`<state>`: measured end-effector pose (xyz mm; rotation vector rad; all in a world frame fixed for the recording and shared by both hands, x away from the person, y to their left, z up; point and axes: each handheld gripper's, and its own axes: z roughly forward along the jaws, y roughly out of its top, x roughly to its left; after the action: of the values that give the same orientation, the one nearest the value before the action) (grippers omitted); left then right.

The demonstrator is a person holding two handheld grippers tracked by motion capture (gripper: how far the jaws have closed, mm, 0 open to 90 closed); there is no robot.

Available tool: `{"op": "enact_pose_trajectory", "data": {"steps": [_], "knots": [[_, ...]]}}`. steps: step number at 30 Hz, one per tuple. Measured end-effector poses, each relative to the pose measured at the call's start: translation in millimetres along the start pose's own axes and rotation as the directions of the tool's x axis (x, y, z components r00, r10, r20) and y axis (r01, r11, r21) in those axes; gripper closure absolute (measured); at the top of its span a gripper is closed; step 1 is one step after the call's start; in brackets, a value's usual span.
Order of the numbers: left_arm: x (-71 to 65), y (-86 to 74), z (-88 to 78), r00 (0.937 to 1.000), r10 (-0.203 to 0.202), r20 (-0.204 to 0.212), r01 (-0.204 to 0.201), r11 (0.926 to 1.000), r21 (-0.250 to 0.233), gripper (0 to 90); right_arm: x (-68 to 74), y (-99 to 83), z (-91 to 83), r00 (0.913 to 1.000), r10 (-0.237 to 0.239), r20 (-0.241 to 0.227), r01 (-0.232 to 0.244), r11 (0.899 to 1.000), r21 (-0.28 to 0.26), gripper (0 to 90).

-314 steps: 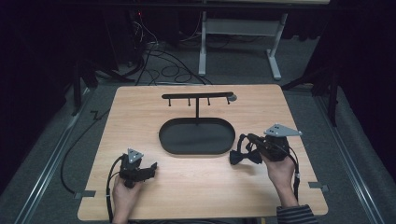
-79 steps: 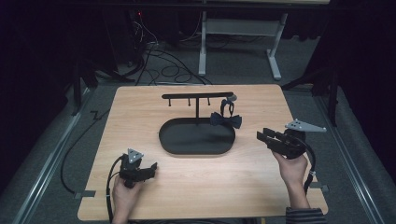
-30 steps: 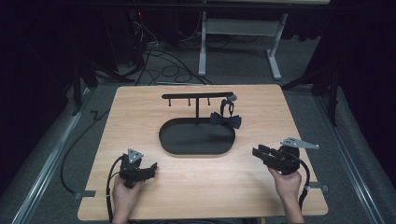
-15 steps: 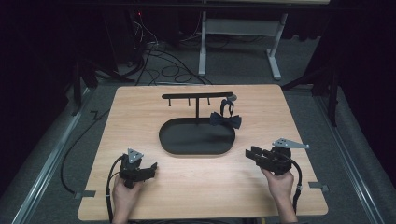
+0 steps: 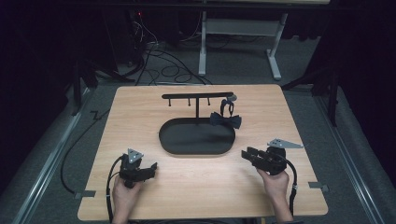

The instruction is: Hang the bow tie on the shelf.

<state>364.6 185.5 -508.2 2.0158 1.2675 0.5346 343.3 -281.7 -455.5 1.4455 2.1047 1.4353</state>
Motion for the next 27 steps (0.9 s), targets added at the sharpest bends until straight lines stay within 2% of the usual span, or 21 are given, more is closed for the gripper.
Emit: {"op": "enact_pose_trajectory", "data": {"steps": [27], "knots": [[0.0,0.0,0.0,1.0,0.0,0.0,0.0,1.0,0.0,20.3,-7.4,-6.9,17.8,0.9991,0.002,0.043,-0.004,0.999,0.042,62.0]]}}
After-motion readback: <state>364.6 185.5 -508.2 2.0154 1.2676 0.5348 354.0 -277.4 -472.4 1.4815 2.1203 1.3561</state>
